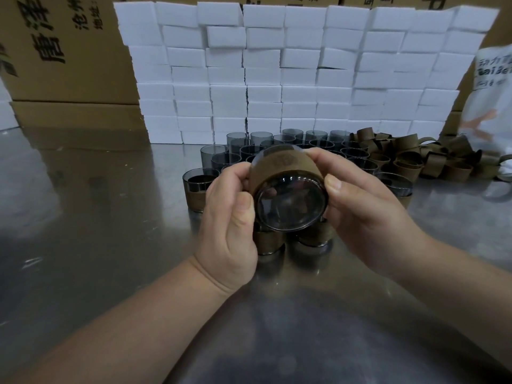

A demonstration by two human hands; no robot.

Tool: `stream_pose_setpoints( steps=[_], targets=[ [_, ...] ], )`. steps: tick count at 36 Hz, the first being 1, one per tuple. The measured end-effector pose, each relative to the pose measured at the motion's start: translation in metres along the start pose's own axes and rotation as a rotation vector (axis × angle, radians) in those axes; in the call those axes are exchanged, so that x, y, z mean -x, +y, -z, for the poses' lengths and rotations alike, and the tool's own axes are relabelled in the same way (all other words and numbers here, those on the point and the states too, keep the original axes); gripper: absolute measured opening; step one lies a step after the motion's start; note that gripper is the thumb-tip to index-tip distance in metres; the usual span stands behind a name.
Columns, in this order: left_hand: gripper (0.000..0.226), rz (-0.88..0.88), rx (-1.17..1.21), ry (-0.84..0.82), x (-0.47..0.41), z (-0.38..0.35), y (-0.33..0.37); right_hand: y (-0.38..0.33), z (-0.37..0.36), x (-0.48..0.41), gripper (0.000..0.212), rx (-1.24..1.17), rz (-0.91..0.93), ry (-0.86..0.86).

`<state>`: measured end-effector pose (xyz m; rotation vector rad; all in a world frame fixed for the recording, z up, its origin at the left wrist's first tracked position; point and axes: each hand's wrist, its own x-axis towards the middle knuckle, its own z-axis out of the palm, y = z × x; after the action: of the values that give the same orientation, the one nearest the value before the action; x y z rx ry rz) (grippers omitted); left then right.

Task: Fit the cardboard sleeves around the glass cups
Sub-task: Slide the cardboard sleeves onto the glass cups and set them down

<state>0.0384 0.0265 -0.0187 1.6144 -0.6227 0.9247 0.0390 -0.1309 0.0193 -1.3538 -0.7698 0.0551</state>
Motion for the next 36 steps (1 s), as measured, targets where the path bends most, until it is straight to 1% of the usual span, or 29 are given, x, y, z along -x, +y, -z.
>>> stream_pose_setpoints(
  steps=[2,4,5,7,9,13,16,20,22,26,29,32,33,36],
  targets=[
    [0.033,0.024,0.000,-0.018,0.000,0.001,0.001,0.002,0.002,0.000,0.043,0.055,0.001,0.023],
    [0.040,0.036,-0.016,-0.041,0.001,0.001,0.002,0.003,0.002,0.002,0.049,0.149,0.008,0.043],
    [0.043,0.020,-0.052,-0.057,0.002,0.001,0.002,0.004,0.000,0.004,0.052,0.223,0.023,0.027],
    [0.045,-0.046,-0.166,-0.097,0.005,0.000,0.004,0.006,-0.008,0.008,0.059,0.448,0.064,-0.057],
    [0.047,-0.100,-0.220,-0.122,0.006,0.000,0.005,0.009,-0.012,0.011,0.069,0.618,0.103,-0.117],
    [0.044,-0.122,-0.164,-0.126,0.004,0.000,0.006,0.009,-0.010,0.011,0.070,0.740,0.171,-0.143],
    [0.043,-0.155,-0.143,-0.134,0.004,0.000,0.006,0.010,-0.009,0.011,0.061,0.793,0.202,-0.125],
    [0.036,-0.156,-0.199,-0.157,0.003,0.001,0.007,0.012,-0.007,0.011,0.048,0.888,0.268,-0.107],
    [0.030,-0.153,-0.206,-0.166,0.003,0.001,0.009,0.013,-0.007,0.012,0.045,0.907,0.275,-0.104],
    [0.033,-0.146,-0.213,-0.171,0.003,0.001,0.010,0.011,-0.006,0.013,0.041,0.946,0.276,-0.091],
    [0.034,-0.137,-0.206,-0.177,0.003,0.001,0.011,0.010,-0.007,0.013,0.043,0.961,0.271,-0.085],
    [0.033,-0.134,-0.189,-0.176,0.003,0.000,0.012,0.008,-0.007,0.013,0.055,0.981,0.268,-0.078],
    [0.033,-0.133,-0.187,-0.176,0.003,0.000,0.012,0.007,-0.007,0.013,0.055,0.985,0.263,-0.072],
    [0.032,-0.130,-0.189,-0.183,0.003,0.001,0.012,0.007,-0.008,0.014,0.032,0.970,0.244,-0.054]
  ],
)
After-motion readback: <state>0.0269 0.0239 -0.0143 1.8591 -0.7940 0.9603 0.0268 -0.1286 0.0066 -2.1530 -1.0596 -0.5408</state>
